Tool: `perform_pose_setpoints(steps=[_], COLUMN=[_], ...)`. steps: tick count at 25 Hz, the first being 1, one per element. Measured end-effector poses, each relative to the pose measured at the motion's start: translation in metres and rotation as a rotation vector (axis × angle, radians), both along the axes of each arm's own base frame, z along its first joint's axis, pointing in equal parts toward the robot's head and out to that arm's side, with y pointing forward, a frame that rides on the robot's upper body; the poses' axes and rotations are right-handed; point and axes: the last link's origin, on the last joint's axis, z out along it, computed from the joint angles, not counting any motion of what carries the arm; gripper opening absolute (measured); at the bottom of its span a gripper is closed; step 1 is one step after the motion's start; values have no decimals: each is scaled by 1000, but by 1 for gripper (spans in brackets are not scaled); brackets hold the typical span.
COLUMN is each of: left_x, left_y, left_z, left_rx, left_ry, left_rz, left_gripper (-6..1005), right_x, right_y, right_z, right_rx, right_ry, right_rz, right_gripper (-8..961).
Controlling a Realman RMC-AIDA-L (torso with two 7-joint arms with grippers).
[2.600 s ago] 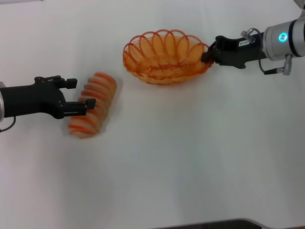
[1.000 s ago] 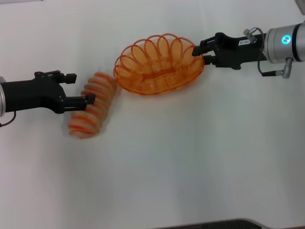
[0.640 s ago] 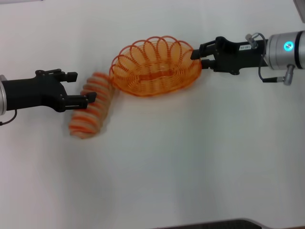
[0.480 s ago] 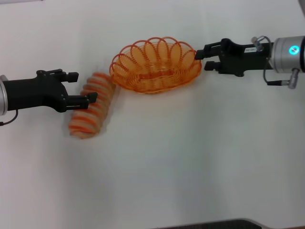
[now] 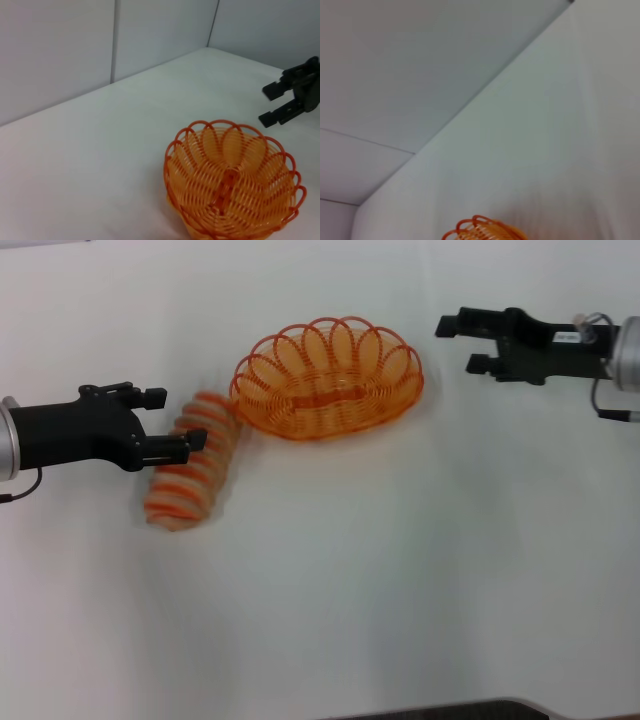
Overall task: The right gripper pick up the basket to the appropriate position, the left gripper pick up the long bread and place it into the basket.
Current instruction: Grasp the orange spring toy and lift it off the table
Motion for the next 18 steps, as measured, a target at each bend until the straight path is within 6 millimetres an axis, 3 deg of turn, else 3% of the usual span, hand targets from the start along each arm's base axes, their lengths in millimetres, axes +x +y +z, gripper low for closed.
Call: perform_pose_setpoints(steps=[3,9,18], left_x=[0,-2,-1], left_y=[1,2,3], left_z=[-1,-3,0], left_rx=[9,28,76], left_ry=[-12,-40,-139], left_rz=[10,34,78], left_gripper=[827,827,828], right_x=[7,16,7], right_y=[-6,-17,-34], right_z=[9,33,67], right_rx=[36,159,412], right_ry=[8,5,-79], right_rz=[24,161,534], right_gripper=[896,930,925])
